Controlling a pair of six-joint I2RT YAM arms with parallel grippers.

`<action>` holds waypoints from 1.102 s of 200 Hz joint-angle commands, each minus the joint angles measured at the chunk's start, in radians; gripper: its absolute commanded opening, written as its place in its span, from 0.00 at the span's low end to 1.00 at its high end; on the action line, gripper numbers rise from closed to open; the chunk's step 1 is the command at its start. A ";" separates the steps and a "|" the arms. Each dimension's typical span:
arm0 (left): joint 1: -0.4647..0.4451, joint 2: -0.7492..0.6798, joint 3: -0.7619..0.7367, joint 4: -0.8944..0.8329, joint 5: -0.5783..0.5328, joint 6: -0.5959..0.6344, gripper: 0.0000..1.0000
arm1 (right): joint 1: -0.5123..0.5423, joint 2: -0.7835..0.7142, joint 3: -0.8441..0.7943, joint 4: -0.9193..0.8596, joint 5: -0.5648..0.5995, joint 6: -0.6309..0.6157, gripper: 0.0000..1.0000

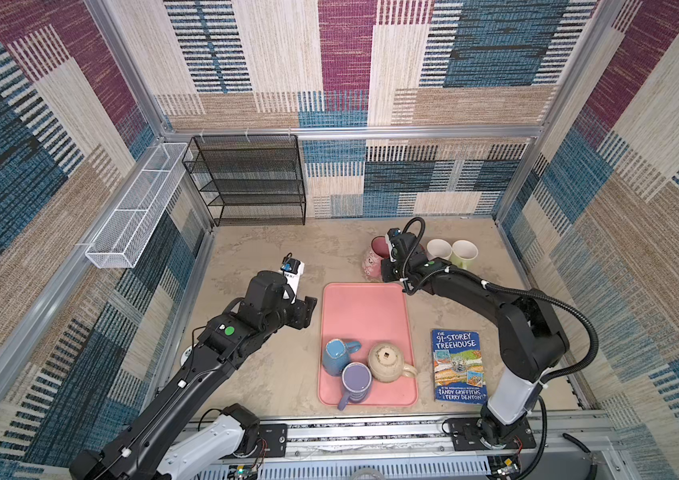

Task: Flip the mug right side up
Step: 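Lower the pink mug upright beside the red mug with the right gripper, then open the right gripper off the pink mug and raise it away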

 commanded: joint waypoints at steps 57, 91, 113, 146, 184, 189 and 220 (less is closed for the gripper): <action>0.020 0.000 -0.005 0.002 -0.024 -0.010 0.70 | 0.001 0.079 0.101 0.011 0.104 -0.039 0.00; 0.026 0.009 0.000 -0.007 -0.024 -0.011 0.70 | 0.001 0.111 0.128 -0.001 0.107 -0.044 0.00; 0.029 0.008 0.001 -0.010 -0.023 -0.011 0.70 | 0.000 0.126 0.144 -0.009 0.115 -0.050 0.00; 0.036 0.013 -0.004 -0.011 -0.024 -0.010 0.70 | 0.001 0.146 0.156 -0.019 0.126 -0.055 0.00; 0.036 0.033 0.005 -0.013 -0.019 -0.020 0.71 | 0.001 0.151 0.159 -0.031 0.147 -0.061 0.00; 0.036 0.037 0.007 -0.015 -0.015 -0.021 0.71 | 0.001 0.149 0.158 -0.031 0.148 -0.061 0.00; 0.038 0.056 0.015 -0.018 -0.006 -0.030 0.71 | 0.001 0.148 0.154 -0.034 0.151 -0.063 0.00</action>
